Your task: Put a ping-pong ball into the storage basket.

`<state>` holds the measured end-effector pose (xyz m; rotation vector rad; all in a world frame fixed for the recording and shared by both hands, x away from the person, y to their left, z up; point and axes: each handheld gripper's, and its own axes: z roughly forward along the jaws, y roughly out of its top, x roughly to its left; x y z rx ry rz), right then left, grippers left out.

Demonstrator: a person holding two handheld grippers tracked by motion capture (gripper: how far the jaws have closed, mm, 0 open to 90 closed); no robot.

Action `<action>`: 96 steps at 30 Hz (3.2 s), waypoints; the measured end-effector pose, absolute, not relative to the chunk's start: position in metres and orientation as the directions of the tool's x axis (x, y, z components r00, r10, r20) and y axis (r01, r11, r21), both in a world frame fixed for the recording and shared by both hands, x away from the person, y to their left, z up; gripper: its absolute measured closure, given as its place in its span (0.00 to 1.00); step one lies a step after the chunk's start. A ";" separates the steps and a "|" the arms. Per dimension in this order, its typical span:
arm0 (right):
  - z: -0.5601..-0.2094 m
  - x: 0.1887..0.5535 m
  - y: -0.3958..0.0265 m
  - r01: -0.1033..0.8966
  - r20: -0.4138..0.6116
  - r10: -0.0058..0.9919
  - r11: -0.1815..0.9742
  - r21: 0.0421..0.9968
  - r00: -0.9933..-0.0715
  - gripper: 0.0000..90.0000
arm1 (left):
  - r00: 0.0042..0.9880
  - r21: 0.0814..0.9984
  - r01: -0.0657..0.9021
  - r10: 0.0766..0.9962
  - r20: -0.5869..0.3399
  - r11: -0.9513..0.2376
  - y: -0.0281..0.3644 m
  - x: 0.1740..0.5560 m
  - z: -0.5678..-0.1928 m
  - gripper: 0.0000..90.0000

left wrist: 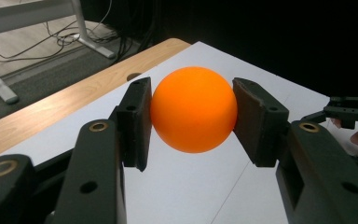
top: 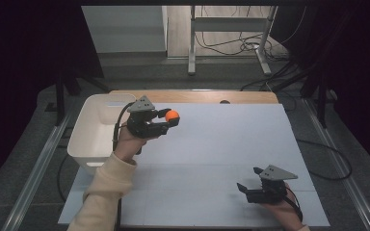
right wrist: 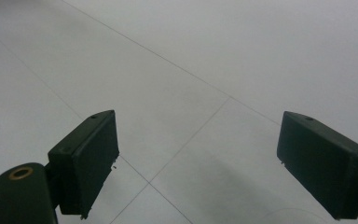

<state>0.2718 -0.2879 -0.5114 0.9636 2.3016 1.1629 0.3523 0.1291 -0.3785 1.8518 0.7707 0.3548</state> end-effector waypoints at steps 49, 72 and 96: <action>-0.510 0.271 -0.289 0.388 -0.039 0.723 0.414 0.824 -0.690 0.15 | 0.618 0.917 0.374 0.775 -0.133 -0.141 0.194 0.358 -0.372 0.55; -0.511 0.271 -0.288 0.395 -0.040 0.722 0.423 0.815 -0.691 0.15 | 0.549 0.915 0.389 0.824 -0.139 -0.105 0.218 0.360 -0.373 0.55; -0.511 0.271 -0.287 0.393 -0.053 0.720 0.437 0.809 -0.691 0.15 | 0.450 0.907 0.416 0.883 -0.135 -0.073 0.245 0.363 -0.377 0.55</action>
